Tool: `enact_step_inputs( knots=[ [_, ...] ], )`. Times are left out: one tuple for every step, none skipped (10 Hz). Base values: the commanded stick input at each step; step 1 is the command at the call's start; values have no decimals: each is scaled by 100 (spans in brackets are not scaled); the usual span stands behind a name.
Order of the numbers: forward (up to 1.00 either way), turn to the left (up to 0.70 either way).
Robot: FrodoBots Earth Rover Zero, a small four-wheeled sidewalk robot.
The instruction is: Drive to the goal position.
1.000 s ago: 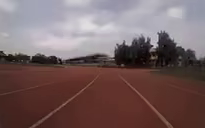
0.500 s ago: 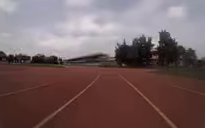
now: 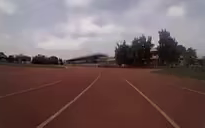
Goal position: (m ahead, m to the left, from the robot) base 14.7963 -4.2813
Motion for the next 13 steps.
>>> enact_step_inputs(
  knots=[
    [45,0],
    [45,0],
    [45,0],
    [45,0],
    [45,0],
    [45,0],
    [45,0],
    [45,0],
    [45,0],
    [45,0],
    [45,0],
    [45,0],
    [45,0]
  ],
)
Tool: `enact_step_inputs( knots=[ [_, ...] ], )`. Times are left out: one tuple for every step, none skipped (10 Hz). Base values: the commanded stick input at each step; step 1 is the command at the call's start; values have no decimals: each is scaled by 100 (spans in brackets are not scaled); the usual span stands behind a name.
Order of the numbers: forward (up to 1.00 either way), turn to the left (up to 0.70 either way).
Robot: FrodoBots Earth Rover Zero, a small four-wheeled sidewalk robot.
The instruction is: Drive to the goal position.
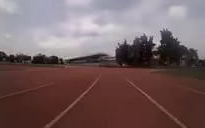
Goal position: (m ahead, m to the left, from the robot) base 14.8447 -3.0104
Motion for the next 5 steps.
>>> enact_step_inputs(
  knots=[
    [45,0],
    [45,0],
    [45,0],
    [45,0],
    [45,0]
  ],
)
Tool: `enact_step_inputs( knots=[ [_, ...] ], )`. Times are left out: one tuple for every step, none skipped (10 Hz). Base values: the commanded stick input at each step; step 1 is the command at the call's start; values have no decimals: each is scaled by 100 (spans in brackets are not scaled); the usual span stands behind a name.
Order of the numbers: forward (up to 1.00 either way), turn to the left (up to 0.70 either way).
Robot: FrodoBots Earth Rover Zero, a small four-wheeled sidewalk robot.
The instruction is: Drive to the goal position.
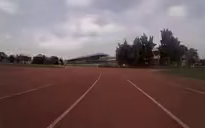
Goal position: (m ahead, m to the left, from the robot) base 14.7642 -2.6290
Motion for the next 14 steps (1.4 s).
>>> enact_step_inputs(
  knots=[
    [45,0],
    [45,0],
    [45,0],
    [45,0],
    [45,0],
    [45,0],
    [45,0],
    [45,0],
    [45,0],
    [45,0],
    [45,0],
    [45,0],
    [45,0],
    [45,0]
  ],
)
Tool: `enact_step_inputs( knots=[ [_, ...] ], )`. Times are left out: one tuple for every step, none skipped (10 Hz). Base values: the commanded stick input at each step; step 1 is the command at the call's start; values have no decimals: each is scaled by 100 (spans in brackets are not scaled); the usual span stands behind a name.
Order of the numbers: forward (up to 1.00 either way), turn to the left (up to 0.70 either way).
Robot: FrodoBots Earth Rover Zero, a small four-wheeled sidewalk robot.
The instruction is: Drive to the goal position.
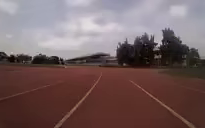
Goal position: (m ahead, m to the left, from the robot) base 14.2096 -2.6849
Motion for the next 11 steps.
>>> enact_step_inputs(
  knots=[
    [45,0],
    [45,0],
    [45,0],
    [45,0],
    [45,0],
    [45,0],
    [45,0],
    [45,0],
    [45,0],
    [45,0],
    [45,0]
  ],
)
